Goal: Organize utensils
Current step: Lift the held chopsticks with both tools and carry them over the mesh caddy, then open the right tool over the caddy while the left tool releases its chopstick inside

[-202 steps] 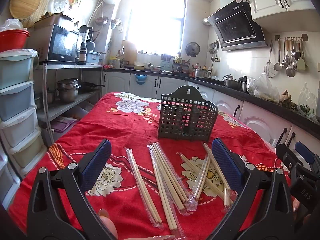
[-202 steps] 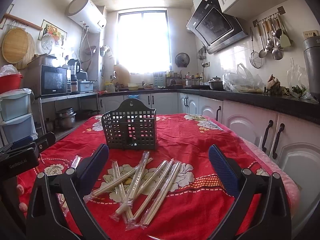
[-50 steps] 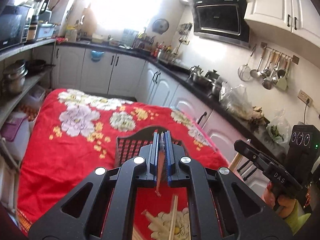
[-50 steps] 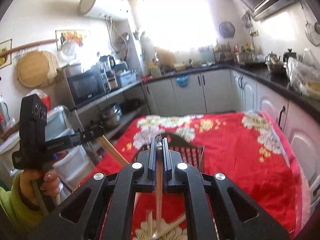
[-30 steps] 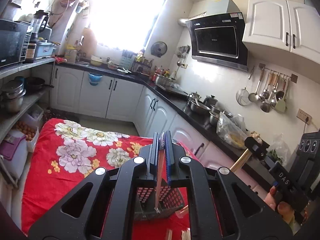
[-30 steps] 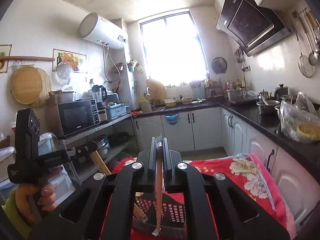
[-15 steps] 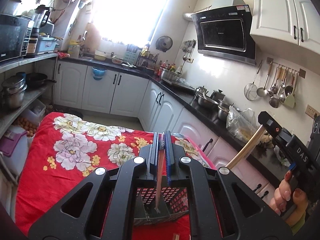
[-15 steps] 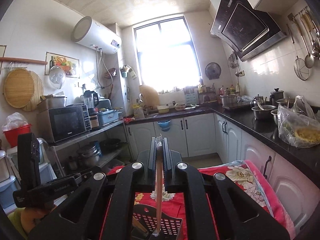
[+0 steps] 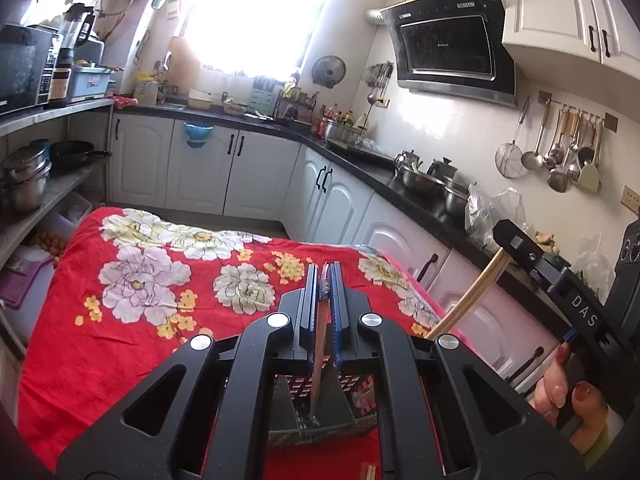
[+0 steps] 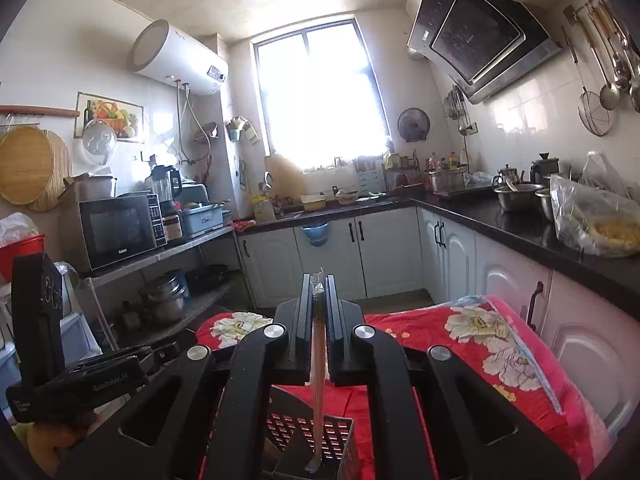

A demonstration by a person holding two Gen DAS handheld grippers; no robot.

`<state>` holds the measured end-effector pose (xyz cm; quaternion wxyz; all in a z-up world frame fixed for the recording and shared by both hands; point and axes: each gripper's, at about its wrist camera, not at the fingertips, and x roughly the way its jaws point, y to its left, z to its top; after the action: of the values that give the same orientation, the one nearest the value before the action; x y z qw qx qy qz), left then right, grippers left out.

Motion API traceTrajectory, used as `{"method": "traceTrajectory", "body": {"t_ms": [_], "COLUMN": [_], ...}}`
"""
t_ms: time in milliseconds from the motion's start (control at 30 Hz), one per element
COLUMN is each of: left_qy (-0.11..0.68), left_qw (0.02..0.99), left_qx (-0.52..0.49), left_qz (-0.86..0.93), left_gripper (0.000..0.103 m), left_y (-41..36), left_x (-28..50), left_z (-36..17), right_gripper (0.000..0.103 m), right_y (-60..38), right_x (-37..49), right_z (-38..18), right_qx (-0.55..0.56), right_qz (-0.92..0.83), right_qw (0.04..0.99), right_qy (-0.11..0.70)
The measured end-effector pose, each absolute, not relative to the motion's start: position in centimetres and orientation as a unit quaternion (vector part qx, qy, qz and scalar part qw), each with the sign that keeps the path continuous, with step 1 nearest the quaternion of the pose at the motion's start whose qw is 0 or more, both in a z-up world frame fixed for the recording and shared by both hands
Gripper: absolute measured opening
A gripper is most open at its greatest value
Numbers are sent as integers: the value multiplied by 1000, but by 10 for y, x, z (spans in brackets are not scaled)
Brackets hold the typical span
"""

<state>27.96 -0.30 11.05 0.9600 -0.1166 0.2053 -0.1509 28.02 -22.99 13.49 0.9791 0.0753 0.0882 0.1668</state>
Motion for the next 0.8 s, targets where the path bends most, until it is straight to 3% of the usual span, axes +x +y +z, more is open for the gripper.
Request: {"method": "traceTrajectory", "body": {"t_ms": [567,800], "left_qy": [221,220], "left_qw": [959,960], "left_qx": [-111,-107], "left_qz": [-141,-139], "left_gripper": [3,3], "left_y": [-7,-6], "left_x": [283,279], "left_z": [80,80], "right_gripper": [6,24], "right_y": [-232,-241], "right_x": [277,269], "right_z": [102,97], "right_qx": [79,93], "right_qz": [158,154], "right_qw": [979,978], "right_qy": [99,110]}}
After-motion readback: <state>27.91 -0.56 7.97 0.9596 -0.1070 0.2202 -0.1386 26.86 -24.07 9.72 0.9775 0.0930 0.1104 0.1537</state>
